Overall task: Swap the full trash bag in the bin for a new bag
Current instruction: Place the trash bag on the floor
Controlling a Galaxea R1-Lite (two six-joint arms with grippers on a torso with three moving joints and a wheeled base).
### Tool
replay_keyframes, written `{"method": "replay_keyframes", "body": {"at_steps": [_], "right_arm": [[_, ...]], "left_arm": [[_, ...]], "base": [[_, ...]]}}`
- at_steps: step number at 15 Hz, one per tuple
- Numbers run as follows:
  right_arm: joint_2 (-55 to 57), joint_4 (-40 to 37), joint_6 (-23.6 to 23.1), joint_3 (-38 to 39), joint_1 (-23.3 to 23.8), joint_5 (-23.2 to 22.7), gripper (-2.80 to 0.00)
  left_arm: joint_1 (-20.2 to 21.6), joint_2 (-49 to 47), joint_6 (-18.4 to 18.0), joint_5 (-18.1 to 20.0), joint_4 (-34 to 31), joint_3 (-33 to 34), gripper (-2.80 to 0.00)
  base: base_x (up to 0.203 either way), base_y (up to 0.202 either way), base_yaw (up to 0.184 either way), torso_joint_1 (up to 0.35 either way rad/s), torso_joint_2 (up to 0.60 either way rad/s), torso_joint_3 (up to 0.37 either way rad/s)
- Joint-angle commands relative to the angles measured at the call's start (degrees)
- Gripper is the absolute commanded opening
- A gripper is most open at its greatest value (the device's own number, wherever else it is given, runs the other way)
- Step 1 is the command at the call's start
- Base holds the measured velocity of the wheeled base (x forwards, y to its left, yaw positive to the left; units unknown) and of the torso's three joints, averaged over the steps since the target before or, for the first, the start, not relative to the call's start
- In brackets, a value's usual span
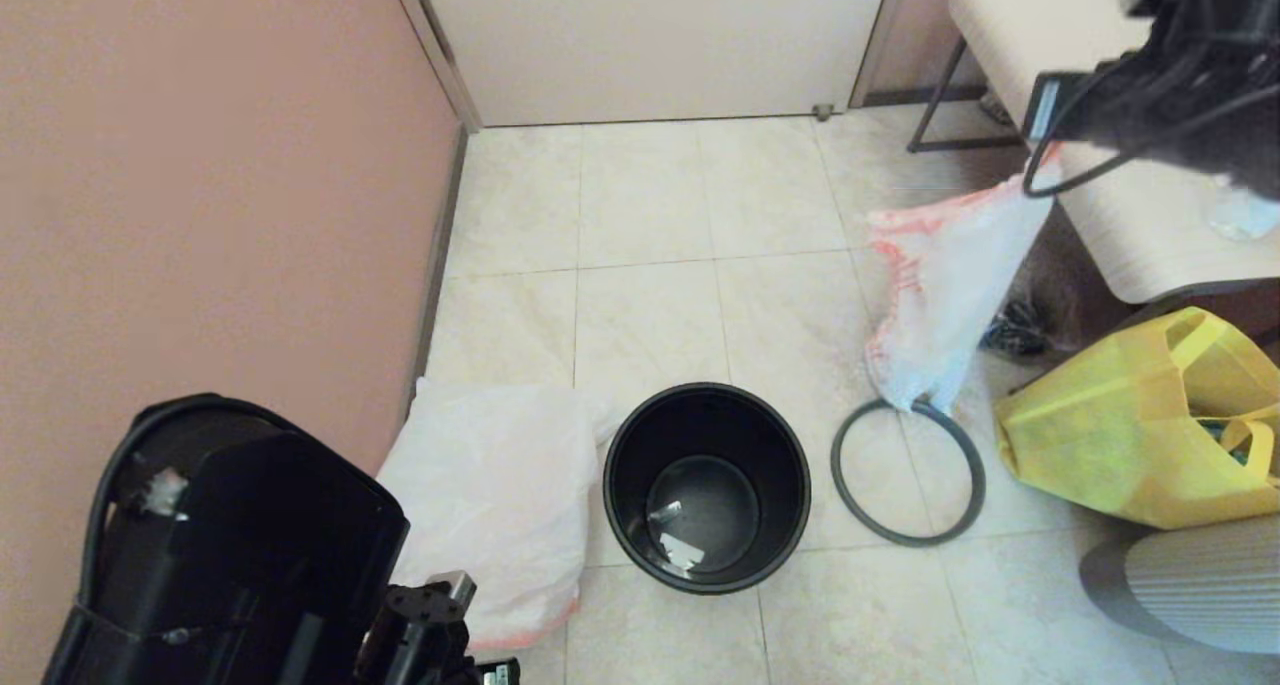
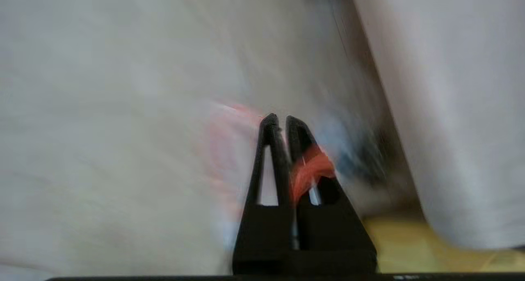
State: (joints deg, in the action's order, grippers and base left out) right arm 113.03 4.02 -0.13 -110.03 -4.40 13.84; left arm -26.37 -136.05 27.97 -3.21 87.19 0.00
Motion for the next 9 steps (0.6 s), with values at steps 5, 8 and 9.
{"method": "replay_keyframes", "body": {"at_steps": [5, 8, 9], "right_arm": [[13.1, -3.5, -6.8, -1.2, 3.5, 5.1, 0.00], [4.7, -19.5, -7.7, -0.7, 3.3, 8.7, 0.00], [1.7, -28.2, -6.9, -0.5, 2.7, 8.9, 0.00]], "left_arm": [[0.0, -2.7, 0.1, -0.2, 0.5, 2.1, -2.80], [0.0, -3.5, 0.2, -0.5, 0.5, 2.1, -2.80], [-0.1, -3.7, 0.1, -0.5, 0.5, 2.1, -2.80]], "base": [[0.000, 0.000, 0.000, 0.000, 0.00, 0.000], [0.000, 0.000, 0.000, 0.000, 0.00, 0.000], [0.000, 0.000, 0.000, 0.000, 0.00, 0.000]]}}
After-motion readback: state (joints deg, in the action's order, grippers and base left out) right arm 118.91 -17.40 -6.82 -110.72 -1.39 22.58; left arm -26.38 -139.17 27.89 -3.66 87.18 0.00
